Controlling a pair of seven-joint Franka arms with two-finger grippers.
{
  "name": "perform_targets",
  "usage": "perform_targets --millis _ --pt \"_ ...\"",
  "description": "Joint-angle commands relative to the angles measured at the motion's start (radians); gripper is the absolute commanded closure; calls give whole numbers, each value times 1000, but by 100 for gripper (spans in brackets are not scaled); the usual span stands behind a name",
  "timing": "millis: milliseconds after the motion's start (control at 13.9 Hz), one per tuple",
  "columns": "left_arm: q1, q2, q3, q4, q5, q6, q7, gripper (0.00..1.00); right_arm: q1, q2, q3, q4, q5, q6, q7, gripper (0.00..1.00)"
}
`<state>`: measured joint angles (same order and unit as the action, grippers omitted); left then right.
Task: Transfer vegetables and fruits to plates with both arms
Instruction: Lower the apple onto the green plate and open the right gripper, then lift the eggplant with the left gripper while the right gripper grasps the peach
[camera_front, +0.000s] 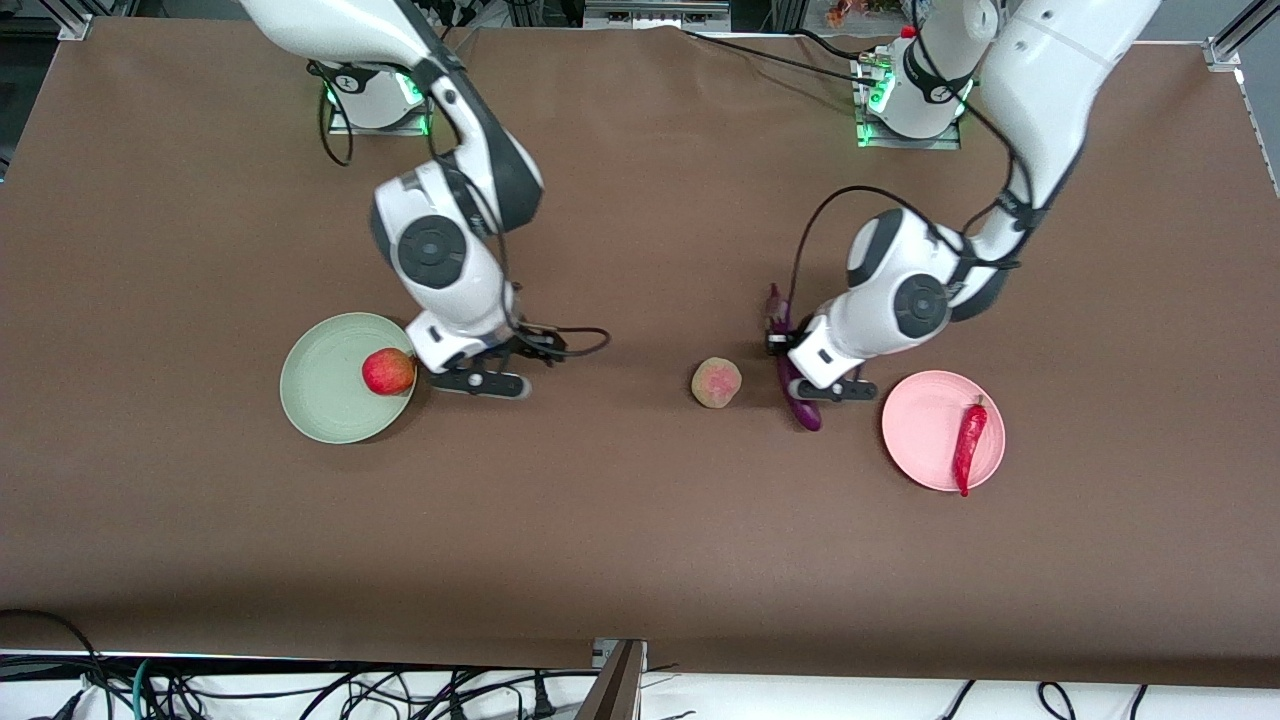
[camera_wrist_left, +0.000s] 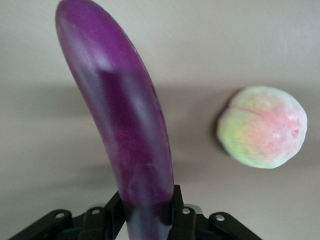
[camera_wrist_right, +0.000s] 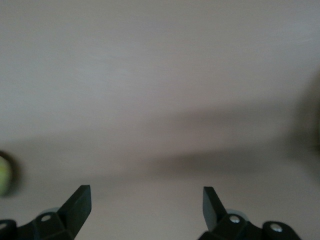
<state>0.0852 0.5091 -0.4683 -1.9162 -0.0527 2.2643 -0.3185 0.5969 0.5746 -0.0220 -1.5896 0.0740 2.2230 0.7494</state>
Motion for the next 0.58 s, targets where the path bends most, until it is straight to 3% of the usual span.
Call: perform_targets --millis 0,360,505 --pt "62 -26 0 74 77 -116 100 100 76 152 -4 160 13 114 204 1" --pt "137 3 14 143 373 -201 353 98 202 362 -15 386 1 256 528 1" --pt "172 40 16 144 401 -198 418 96 224 441 -19 486 -3 274 594 1"
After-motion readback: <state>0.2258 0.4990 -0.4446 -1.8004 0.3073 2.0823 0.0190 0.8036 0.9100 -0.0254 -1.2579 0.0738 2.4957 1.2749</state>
